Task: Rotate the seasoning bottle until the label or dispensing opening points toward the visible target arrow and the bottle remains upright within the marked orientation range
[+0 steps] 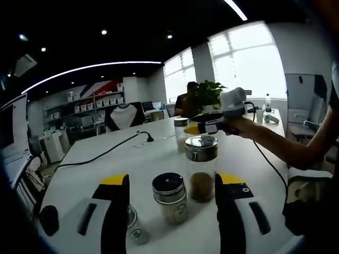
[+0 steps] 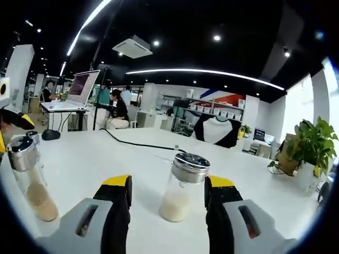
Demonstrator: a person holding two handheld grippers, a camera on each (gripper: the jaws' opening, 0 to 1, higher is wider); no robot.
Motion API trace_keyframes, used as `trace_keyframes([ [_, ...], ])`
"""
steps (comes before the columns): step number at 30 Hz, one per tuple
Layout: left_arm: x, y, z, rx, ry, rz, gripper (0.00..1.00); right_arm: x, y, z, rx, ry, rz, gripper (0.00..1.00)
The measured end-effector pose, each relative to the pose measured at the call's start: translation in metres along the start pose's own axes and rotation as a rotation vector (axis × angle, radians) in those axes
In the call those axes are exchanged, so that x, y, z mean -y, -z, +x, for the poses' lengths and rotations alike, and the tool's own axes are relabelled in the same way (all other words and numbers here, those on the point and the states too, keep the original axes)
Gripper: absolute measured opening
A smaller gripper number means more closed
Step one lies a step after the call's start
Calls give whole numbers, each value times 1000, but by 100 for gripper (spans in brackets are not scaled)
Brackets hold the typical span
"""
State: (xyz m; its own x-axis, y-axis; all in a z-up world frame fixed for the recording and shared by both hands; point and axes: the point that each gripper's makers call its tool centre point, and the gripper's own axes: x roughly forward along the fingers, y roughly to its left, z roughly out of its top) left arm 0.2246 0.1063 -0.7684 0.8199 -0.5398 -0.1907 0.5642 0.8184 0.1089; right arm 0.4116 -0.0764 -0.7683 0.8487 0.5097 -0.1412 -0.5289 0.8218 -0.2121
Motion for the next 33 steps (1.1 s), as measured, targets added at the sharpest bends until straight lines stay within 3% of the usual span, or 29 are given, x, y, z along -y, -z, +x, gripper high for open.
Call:
trace_keyframes([
  [10, -8, -12, -3, 20, -18, 15, 68, 5, -1, 12, -8, -1, 12, 55],
  [21, -5, -7, -3, 13, 0, 7, 68, 17, -4, 14, -13, 44, 38, 55],
  [33, -10, -8, -7, 35, -11, -1, 68, 31, -3, 31, -17, 75, 75, 54],
])
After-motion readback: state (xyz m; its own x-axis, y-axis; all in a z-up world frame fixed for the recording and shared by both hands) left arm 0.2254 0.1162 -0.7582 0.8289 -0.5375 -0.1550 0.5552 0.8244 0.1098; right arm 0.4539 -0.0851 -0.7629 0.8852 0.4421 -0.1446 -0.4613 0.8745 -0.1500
